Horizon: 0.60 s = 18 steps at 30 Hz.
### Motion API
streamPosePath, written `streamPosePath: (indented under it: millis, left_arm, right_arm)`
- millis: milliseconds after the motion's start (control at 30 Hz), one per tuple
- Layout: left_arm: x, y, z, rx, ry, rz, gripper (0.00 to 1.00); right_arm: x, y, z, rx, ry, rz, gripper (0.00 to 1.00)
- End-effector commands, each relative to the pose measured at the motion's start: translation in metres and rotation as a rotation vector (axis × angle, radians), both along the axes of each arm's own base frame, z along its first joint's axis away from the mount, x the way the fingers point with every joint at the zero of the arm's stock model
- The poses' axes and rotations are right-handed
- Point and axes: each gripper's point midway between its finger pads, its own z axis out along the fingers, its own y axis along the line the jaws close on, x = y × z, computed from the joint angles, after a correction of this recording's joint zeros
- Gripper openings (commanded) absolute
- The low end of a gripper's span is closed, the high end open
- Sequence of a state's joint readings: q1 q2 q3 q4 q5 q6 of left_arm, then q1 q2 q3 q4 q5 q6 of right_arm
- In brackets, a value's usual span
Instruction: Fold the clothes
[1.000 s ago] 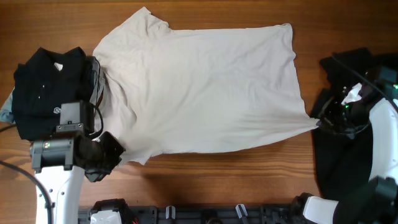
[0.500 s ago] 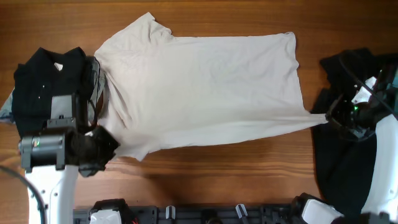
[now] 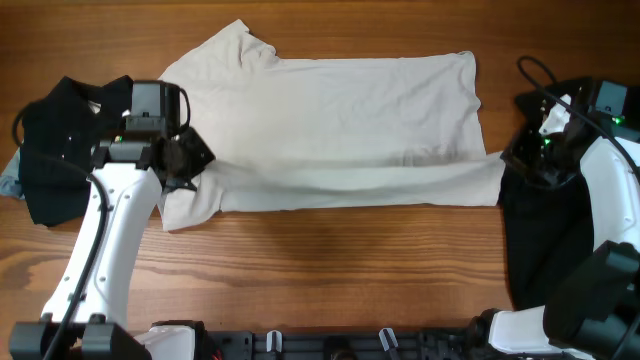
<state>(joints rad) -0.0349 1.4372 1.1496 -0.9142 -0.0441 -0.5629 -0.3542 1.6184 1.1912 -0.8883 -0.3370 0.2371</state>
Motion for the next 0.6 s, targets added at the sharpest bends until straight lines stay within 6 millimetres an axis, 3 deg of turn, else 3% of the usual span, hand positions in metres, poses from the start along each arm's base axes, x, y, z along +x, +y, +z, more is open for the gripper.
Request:
streamPosePath:
  millis: [0, 100, 233, 267, 300, 333, 367, 400, 533, 567]
  left_arm:
    - [0.027, 0.003, 0.006, 0.053, -0.084, -0.051, 0.04]
    - [0.041, 0.010, 0.006, 0.093, -0.126, -0.030, 0.04]
    - [0.044, 0.016, 0.000, 0.129, -0.114, -0.014, 0.04]
    - [0.044, 0.016, -0.003, 0.129, -0.107, -0.015, 0.06]
    - [0.045, 0.016, -0.005, 0.129, -0.101, -0.015, 0.22]
    - [0.045, 0.016, -0.005, 0.129, -0.100, -0.015, 0.37]
    - [0.044, 0.016, -0.005, 0.130, -0.098, -0.016, 0.50]
    - [0.042, 0.016, -0.006, 0.139, -0.086, -0.040, 0.56]
    - [0.029, 0.014, -0.012, 0.136, -0.027, -0.074, 0.54]
    - [0.025, 0.013, -0.015, 0.133, -0.005, -0.078, 0.49]
  right_arm:
    - [0.015, 0.003, -0.005, 0.025, -0.023, -0.036, 0.04]
    - [0.033, 0.012, -0.001, 0.046, -0.092, 0.001, 0.04]
    - [0.048, 0.032, 0.001, 0.064, -0.143, 0.058, 0.07]
    - [0.048, 0.035, 0.000, 0.065, -0.133, 0.052, 0.39]
    - [0.047, 0.032, -0.002, 0.045, -0.122, 0.037, 0.61]
    - [0.047, 0.027, -0.004, 0.030, -0.110, 0.001, 0.67]
    - [0.047, 0.024, -0.005, 0.023, -0.104, -0.019, 0.70]
    - [0.045, 0.023, -0.005, 0.023, -0.099, -0.019, 0.71]
    - [0.028, 0.028, -0.012, 0.038, -0.023, -0.005, 0.71]
    - [0.023, 0.031, -0.013, 0.044, -0.010, 0.016, 0.71]
